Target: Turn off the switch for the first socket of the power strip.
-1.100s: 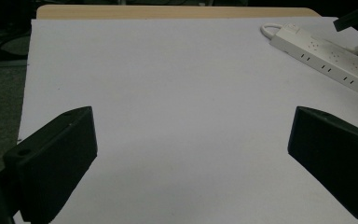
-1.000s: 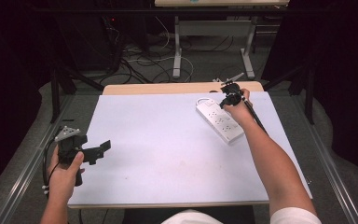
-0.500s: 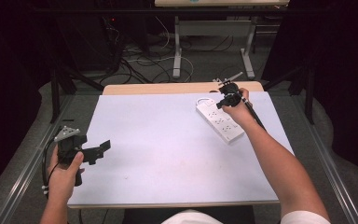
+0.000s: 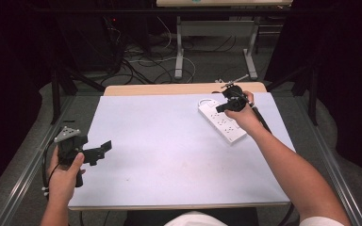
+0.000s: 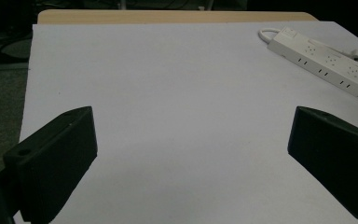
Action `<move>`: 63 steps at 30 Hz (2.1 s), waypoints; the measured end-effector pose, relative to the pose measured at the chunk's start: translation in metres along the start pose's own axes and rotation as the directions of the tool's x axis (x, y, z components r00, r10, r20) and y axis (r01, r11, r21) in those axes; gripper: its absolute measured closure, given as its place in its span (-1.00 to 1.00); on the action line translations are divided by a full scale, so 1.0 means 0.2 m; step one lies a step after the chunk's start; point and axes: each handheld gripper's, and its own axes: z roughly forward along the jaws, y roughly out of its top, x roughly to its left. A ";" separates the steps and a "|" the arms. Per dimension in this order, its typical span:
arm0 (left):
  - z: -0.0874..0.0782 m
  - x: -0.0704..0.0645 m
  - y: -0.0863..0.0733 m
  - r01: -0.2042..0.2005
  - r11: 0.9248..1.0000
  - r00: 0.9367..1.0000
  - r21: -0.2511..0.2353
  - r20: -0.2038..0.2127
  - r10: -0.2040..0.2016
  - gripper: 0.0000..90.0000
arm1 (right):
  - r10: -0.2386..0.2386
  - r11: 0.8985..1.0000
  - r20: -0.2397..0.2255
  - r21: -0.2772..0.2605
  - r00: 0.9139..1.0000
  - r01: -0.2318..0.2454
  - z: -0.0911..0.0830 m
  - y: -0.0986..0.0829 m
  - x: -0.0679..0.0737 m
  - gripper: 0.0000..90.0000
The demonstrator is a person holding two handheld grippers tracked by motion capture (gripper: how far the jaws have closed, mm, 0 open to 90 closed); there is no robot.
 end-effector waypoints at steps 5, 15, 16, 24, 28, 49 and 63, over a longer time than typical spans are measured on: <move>0.01 0.00 0.00 -0.003 1.000 1.000 0.005 0.004 0.003 -0.97 | -0.020 1.000 -0.021 -0.020 1.000 0.019 -0.05 -0.03 0.04 0.87; 0.02 -0.02 -0.01 -0.005 1.000 1.000 0.014 0.002 0.005 -0.97 | 0.013 0.998 -0.028 -0.068 1.000 -0.015 -0.11 -0.08 0.09 0.26; 0.03 -0.02 -0.02 -0.005 1.000 1.000 0.016 0.002 0.005 -0.97 | 0.009 0.997 -0.024 -0.072 1.000 -0.011 -0.11 -0.09 0.09 0.19; 0.04 -0.03 -0.02 -0.015 1.000 1.000 0.017 0.017 0.015 -0.97 | -0.017 0.994 0.038 -0.109 0.999 0.021 -0.17 -0.14 0.10 -0.13; 0.04 -0.04 -0.02 -0.019 1.000 1.000 0.022 0.022 0.019 -0.97 | -0.007 0.996 0.053 -0.091 0.999 0.012 -0.20 -0.17 0.11 -0.36; 0.03 -0.06 -0.02 -0.025 1.000 0.999 0.017 0.035 0.025 -0.97 | -0.031 0.983 0.057 -0.181 0.998 0.041 -0.42 -0.47 0.20 -1.00; 0.03 -0.06 -0.02 -0.020 1.000 0.999 0.017 0.037 0.020 -0.97 | 0.057 0.961 0.101 -0.274 0.993 -0.027 -0.51 -0.65 0.13 -1.00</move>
